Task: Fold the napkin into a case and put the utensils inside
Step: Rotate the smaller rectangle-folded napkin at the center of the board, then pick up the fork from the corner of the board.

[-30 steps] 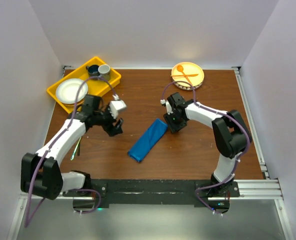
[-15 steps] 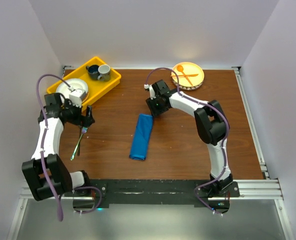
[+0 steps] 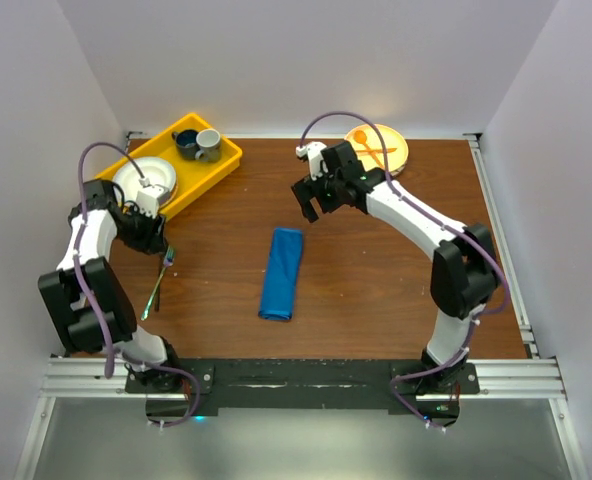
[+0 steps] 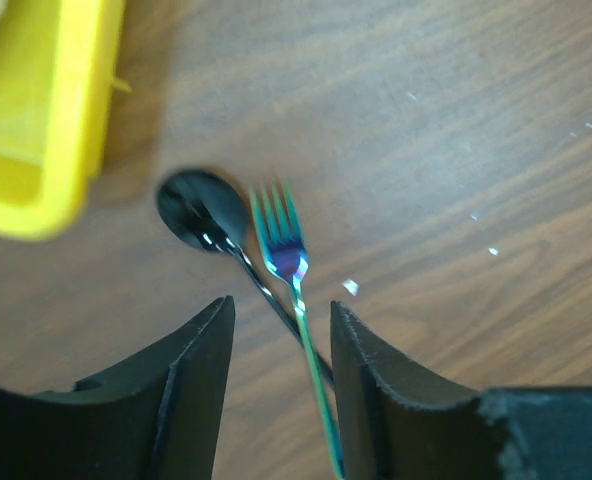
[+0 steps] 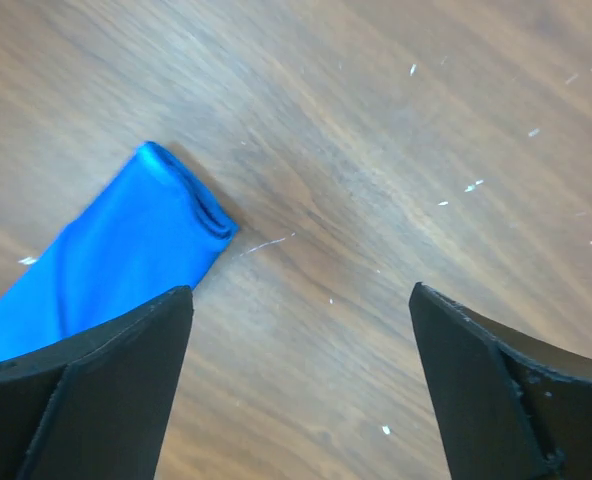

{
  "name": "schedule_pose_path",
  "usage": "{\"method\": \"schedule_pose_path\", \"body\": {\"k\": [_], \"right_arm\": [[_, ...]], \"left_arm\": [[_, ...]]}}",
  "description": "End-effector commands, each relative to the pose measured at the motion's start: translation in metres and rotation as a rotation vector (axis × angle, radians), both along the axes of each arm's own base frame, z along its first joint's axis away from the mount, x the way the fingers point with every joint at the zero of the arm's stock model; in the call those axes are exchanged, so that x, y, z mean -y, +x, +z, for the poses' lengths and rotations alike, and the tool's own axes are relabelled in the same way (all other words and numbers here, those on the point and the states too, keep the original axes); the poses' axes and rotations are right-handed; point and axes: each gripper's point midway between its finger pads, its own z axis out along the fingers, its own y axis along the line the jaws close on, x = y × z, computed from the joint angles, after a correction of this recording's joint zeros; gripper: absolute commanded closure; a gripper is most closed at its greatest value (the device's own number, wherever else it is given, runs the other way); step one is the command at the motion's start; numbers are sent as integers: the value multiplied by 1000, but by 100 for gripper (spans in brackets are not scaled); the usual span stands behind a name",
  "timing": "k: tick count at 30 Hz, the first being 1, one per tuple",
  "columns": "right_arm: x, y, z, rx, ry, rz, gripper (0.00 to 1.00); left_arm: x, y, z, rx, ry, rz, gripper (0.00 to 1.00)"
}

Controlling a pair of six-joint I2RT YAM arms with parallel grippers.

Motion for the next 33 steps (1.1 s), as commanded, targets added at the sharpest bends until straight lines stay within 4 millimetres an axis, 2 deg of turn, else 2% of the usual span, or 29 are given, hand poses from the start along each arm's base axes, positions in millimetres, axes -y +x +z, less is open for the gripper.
{"method": "schedule_pose_path", "body": {"k": [1, 3, 10, 17, 19, 20, 22, 23, 25, 26, 27, 29, 31, 33], "right_arm": [[-1, -16, 12, -3, 35, 71, 4], [1, -24, 7, -33, 39, 64, 4], [4, -36, -1, -90, 69, 34, 4], [3, -39, -2, -108, 73, 36, 4], [3, -40, -3, -114, 72, 40, 4], [2, -41, -3, -117, 73, 46, 4], [2, -43, -4, -121, 72, 54, 4], [3, -45, -5, -124, 69, 59, 4], [3, -46, -6, -132, 70, 65, 4], [2, -48, -8, -138, 72, 74, 4], [1, -48, -8, -139, 75, 77, 4], [0, -49, -9, -151, 79, 85, 4], [-1, -50, -11, -158, 81, 88, 4], [-1, -51, -12, -162, 81, 90, 4]], "left_arm": [[-3, 30, 6, 16, 35, -83, 55], [0, 38, 5, 15, 51, -53, 56], [11, 41, -15, -5, 48, 65, 50], [14, 45, -27, -20, 77, 39, 45], [16, 45, -27, -31, 85, -56, 43], [22, 45, -19, -24, 80, -162, 43], [21, 45, -16, -36, 64, -250, 43], [22, 48, -2, -16, 60, -346, 43], [22, 48, -4, -63, 48, -442, 42], [21, 49, 11, -69, 52, -527, 42], [20, 49, 4, -103, 35, -564, 39], [20, 49, 14, -103, 35, -678, 39], [15, 54, 9, -94, 49, -726, 39], [13, 50, 3, -57, 84, -853, 38]]}}
